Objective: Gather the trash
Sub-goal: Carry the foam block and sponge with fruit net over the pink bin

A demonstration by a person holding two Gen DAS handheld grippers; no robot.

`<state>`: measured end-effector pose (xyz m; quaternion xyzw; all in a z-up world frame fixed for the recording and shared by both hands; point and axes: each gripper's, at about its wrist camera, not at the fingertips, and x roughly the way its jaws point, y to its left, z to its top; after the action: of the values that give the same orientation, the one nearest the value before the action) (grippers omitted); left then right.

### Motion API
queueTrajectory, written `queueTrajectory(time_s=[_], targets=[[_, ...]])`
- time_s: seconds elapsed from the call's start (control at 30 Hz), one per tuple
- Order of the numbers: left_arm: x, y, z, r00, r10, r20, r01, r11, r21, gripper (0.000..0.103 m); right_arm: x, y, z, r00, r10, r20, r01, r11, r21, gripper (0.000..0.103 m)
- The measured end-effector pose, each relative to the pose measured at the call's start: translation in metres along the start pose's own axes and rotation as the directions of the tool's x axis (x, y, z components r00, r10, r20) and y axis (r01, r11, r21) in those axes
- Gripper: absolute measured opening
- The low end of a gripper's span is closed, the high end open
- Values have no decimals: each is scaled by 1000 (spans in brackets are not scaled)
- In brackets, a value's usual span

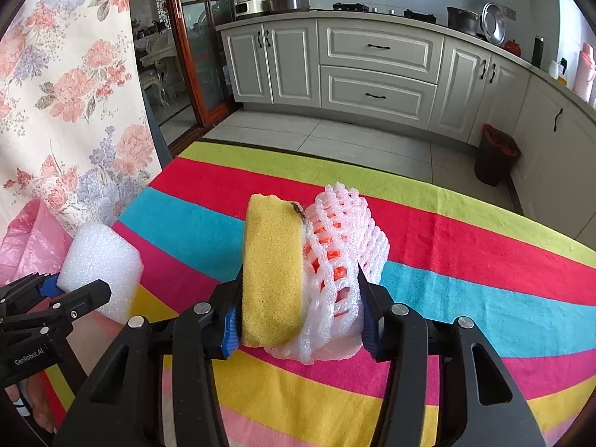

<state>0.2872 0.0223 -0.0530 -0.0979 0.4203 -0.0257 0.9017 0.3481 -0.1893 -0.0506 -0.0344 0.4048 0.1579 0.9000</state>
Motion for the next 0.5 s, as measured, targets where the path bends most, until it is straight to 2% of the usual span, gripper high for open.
queueTrajectory(time_s=[0.5], targets=[[-85, 13, -5, 991, 7, 134, -6, 1000, -6, 53, -81, 12, -5, 992, -17, 128, 18, 1000, -7, 48]])
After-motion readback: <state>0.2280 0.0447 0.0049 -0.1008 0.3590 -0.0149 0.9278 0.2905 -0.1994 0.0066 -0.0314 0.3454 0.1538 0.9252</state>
